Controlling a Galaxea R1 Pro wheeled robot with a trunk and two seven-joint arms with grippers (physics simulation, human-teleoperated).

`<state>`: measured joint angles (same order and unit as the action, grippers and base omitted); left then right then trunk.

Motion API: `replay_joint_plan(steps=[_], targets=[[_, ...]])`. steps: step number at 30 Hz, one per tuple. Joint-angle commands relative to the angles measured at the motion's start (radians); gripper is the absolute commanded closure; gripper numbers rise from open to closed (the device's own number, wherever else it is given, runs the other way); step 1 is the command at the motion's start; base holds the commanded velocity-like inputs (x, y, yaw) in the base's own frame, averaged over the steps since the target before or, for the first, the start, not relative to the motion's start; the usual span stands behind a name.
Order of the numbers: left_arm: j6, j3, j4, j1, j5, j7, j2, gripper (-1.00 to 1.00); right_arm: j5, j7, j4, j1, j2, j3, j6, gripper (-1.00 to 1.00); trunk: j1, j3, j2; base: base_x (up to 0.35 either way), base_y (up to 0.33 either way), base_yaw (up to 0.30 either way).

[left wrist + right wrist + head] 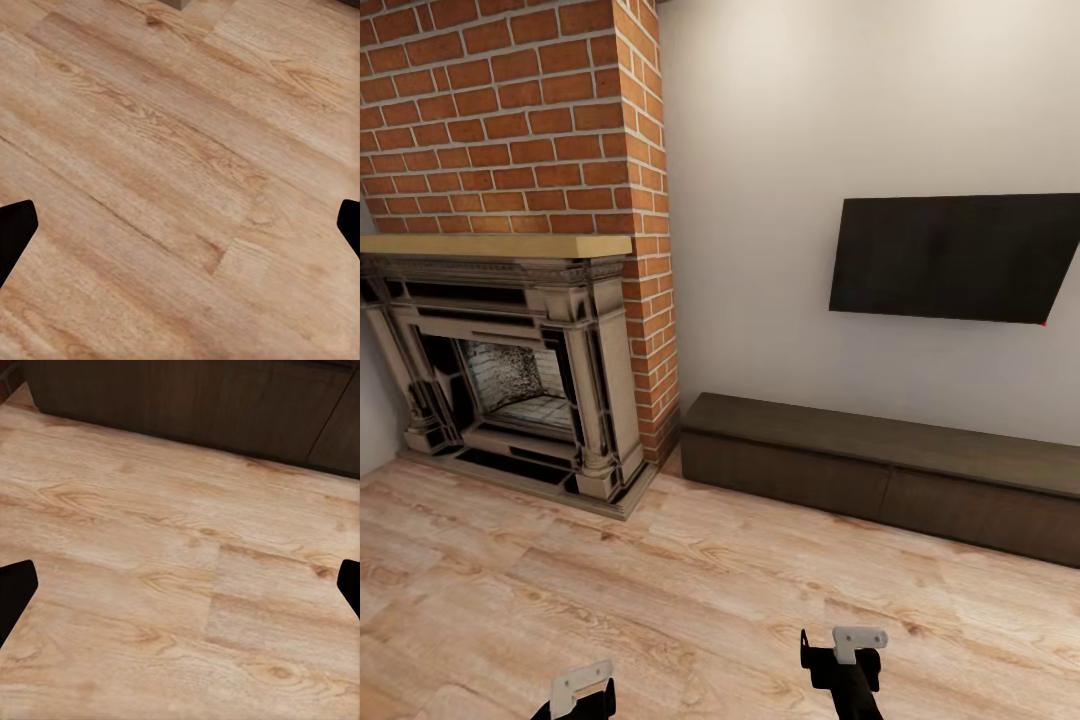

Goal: Turn on the radio receiver that's on the table in the living room.

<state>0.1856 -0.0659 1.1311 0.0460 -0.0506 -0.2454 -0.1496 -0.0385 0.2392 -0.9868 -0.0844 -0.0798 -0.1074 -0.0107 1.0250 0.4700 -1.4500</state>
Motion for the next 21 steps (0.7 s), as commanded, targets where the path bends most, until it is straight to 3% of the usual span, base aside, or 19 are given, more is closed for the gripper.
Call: replay_joint_plan(steps=[1, 21], targets=[[0.0, 0.0, 0.0, 0.0, 0.0, 0.0, 0.0, -1.0, 0.0, 0.0, 0.0, 0.0, 0.0, 0.0, 0.0, -1.0, 0.0, 0.0, 0.0, 0.0, 0.0, 0.0], [0.0, 0.0, -0.001, 0.0, 0.0, 0.0, -0.001, -1.0, 0.0, -0.001, 0.0, 0.0, 0.0, 0.0, 0.0, -1.0, 0.0, 0.0, 0.0, 0.021, -0.001, 0.0]])
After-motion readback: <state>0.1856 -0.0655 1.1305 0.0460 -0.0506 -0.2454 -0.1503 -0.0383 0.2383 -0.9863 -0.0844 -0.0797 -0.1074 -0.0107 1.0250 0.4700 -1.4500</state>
